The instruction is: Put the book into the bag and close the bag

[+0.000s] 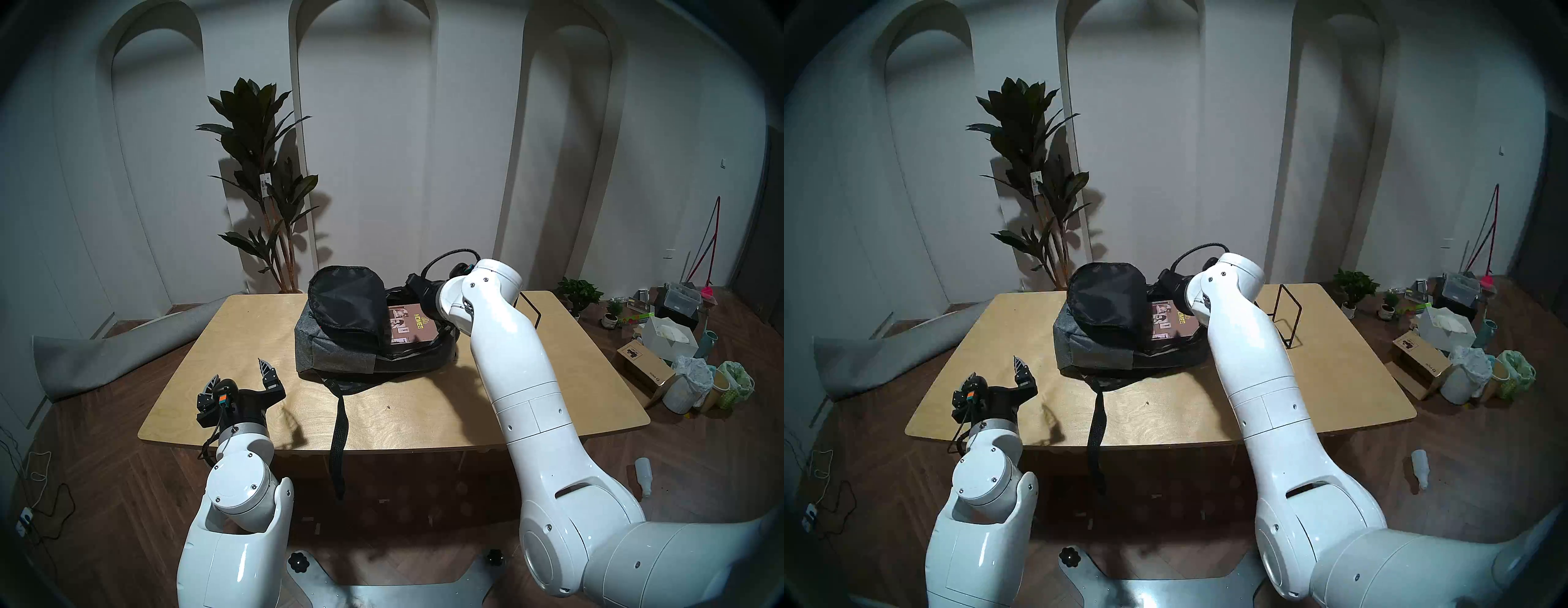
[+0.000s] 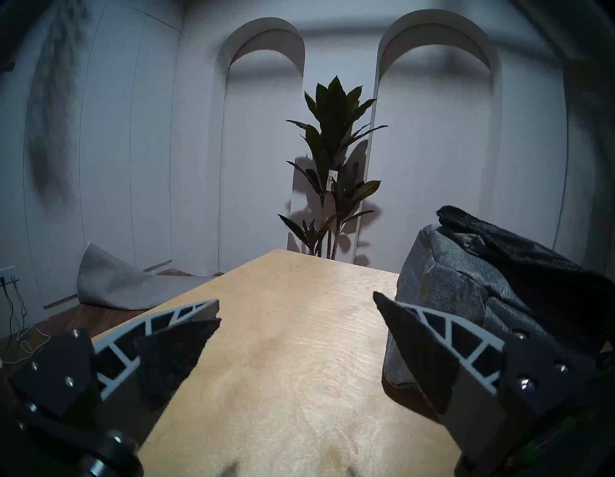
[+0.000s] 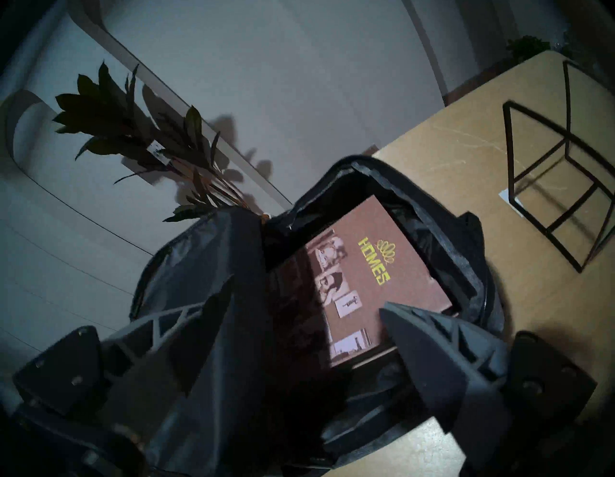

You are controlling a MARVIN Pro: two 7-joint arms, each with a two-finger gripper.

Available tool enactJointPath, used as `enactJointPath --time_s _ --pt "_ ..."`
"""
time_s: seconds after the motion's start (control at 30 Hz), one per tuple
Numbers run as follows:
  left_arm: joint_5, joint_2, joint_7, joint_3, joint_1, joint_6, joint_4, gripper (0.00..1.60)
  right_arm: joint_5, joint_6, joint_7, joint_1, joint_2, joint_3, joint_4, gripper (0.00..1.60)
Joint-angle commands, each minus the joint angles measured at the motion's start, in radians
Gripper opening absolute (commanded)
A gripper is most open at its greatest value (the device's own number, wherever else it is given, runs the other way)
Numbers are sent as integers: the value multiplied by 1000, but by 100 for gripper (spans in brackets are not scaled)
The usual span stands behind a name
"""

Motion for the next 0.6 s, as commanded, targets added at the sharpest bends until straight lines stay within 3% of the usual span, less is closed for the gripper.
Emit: enactJointPath --time_s 0.0,0.37,0.57 --pt "-43 -13 -10 -19 -56 -31 -93 160 -66 -28 53 17 97 -2 -116 160" --pt "-19 49 -60 13 -111 29 -105 160 -169 -81 165 -42 242 78 -237 160" --pt "2 83 -90 36 -136 88 -90 160 -197 -113 251 -100 308 132 -243 160"
